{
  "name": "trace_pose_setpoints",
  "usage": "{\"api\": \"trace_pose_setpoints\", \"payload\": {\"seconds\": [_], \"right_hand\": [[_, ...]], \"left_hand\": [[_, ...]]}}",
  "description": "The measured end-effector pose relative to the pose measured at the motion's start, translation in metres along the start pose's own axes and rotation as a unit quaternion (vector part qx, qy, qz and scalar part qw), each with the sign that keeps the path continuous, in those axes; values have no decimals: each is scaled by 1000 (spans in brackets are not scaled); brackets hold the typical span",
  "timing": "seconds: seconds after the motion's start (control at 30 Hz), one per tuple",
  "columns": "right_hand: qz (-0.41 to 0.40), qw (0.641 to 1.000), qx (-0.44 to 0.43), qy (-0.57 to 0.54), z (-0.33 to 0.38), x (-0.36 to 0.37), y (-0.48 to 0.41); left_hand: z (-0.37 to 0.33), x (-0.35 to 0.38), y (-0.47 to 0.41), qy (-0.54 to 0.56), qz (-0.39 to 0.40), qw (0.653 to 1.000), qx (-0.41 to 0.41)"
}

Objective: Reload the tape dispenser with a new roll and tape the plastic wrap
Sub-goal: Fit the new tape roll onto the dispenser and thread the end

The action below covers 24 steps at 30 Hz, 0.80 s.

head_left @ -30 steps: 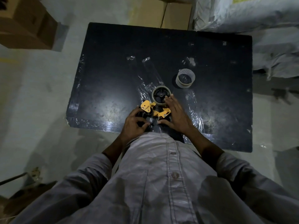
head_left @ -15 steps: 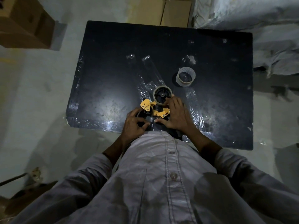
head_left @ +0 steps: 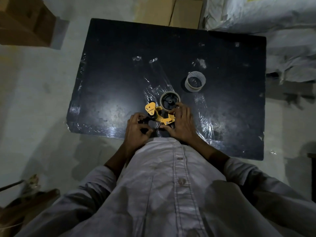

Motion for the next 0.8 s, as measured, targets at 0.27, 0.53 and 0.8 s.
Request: {"api": "trace_pose_setpoints", "payload": {"seconds": [0.27, 0.53, 0.8], "right_hand": [[-25, 999, -3, -45, 11, 8, 10], [3, 995, -30, -90, 3, 5, 7], [22, 995, -27, -90, 0, -2, 4]], "left_hand": [[6, -17, -22, -62, 19, 995, 79], [4, -14, -14, 13, 13, 998, 65], [-3, -19, -15, 36, 7, 995, 94]]}}
Point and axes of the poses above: each hand's wrist, its own y-axis away from the middle knuckle, its own x-axis out of the palm, z = x × y, the point moved 2 cm from there along -y, towards the middle knuckle
